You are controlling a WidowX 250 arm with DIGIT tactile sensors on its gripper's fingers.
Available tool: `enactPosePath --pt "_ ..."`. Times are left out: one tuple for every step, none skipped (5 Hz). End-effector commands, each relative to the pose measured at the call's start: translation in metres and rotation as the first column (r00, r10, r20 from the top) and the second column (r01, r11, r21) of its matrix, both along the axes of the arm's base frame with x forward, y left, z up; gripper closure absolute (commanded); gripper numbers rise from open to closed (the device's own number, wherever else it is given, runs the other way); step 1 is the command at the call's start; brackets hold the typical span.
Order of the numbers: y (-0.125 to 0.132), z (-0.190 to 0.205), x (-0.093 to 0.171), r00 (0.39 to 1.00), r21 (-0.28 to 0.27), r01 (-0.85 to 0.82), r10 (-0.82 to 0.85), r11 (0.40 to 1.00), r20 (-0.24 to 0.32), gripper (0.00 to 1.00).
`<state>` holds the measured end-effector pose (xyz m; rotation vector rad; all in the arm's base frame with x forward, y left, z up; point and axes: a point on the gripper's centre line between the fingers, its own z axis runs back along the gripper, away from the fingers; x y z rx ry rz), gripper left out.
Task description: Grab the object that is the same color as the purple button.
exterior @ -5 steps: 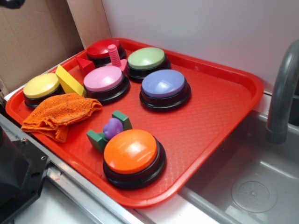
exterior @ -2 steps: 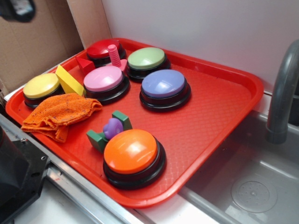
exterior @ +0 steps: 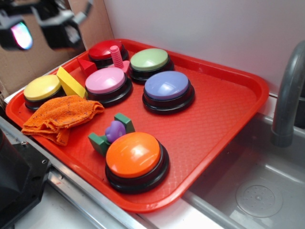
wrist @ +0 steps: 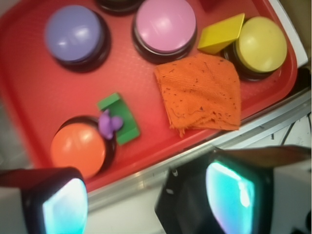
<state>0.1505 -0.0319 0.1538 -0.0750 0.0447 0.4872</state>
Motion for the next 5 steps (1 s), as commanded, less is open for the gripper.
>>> enactPosePath --pt "-0.015 -0.046 0.021 0.983 0.084 -0.184 0.181 0.979 0.043 0.0" --pt "-0.02 -0.065 0.025 0.968 0.092 -0.252 0.249 0.963 0.043 0.0" --pt "-0.022 -0.077 0.027 0.972 0.027 -0.236 0.236 0.971 0.02 0.0" --pt "-0.028 -0.086 0.029 0.977 0.036 -0.214 0.214 0.976 0.016 0.0" --pt "-0.03 -0.097 0.03 0.975 0.035 -0.221 0.221 0.975 0.004 0.0"
